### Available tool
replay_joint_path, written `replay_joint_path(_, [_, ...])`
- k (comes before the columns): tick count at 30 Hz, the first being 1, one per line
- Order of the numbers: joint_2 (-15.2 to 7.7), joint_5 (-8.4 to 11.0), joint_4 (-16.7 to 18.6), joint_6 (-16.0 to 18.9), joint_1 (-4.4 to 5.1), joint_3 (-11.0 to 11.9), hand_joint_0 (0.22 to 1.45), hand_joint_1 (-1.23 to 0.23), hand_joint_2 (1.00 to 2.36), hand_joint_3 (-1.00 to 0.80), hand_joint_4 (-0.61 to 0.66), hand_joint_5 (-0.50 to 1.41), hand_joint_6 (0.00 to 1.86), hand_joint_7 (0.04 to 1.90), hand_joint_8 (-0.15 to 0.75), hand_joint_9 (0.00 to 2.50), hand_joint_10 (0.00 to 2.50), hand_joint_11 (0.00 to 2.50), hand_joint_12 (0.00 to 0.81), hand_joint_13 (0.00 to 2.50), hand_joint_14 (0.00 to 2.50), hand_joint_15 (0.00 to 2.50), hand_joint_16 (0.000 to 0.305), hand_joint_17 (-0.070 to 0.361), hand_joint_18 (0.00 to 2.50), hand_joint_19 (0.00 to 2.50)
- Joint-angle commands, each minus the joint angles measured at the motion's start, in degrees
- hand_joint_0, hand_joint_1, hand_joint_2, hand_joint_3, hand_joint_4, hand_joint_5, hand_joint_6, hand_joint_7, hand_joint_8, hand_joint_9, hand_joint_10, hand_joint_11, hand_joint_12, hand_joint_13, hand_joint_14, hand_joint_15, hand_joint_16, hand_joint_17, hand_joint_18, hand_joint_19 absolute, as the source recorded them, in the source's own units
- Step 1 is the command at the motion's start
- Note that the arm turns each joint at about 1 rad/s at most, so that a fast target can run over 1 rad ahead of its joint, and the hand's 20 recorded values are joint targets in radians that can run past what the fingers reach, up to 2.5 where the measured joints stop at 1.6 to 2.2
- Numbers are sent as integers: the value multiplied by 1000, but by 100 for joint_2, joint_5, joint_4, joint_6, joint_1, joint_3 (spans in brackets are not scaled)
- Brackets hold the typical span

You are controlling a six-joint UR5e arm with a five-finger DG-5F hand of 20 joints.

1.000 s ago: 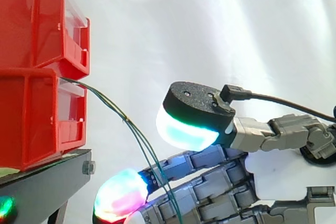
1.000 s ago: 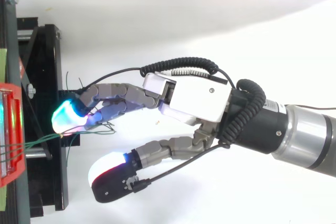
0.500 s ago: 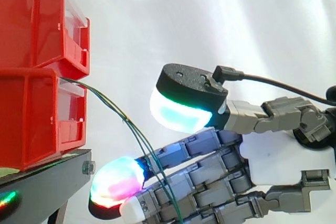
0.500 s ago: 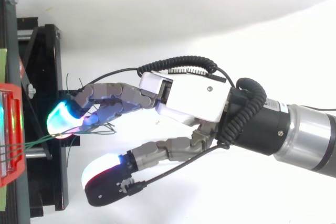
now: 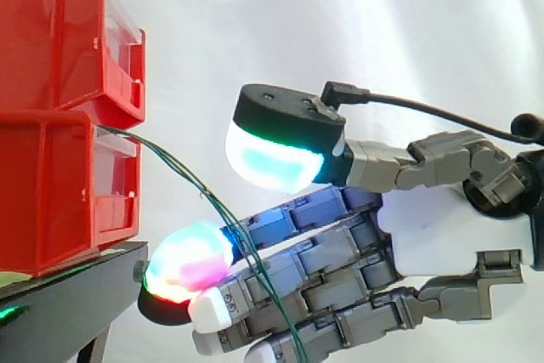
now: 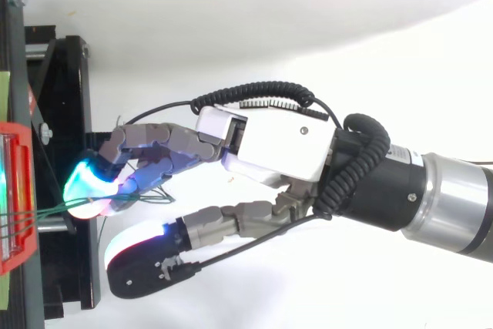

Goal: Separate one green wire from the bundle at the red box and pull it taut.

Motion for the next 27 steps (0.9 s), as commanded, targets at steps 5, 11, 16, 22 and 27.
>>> replay_joint_path(5, [-2,-8,17,4,-6,24,597,-616,1005,-450,211,-113,501,1189,247,660,11,298,304,382,3,80,51,115,427,389])
replay_joint_path(11, [-2,-8,17,4,-6,24,575,-655,1004,-464,197,-108,526,1216,252,676,12,328,308,401,4,101,52,117,449,390])
replay_joint_path(16, [-2,-26,17,21,-14,24,572,-652,1003,-459,189,-116,585,1141,251,691,12,350,310,410,4,110,52,118,455,400])
replay_joint_path(22, [-2,-78,70,48,-102,24,568,-652,1005,-433,182,-133,671,1024,257,709,13,369,309,425,5,123,53,118,469,408])
replay_joint_path(27, [-2,-105,70,48,-155,24,577,-667,1010,-396,171,-149,726,953,256,710,13,377,309,435,7,135,52,118,479,416])
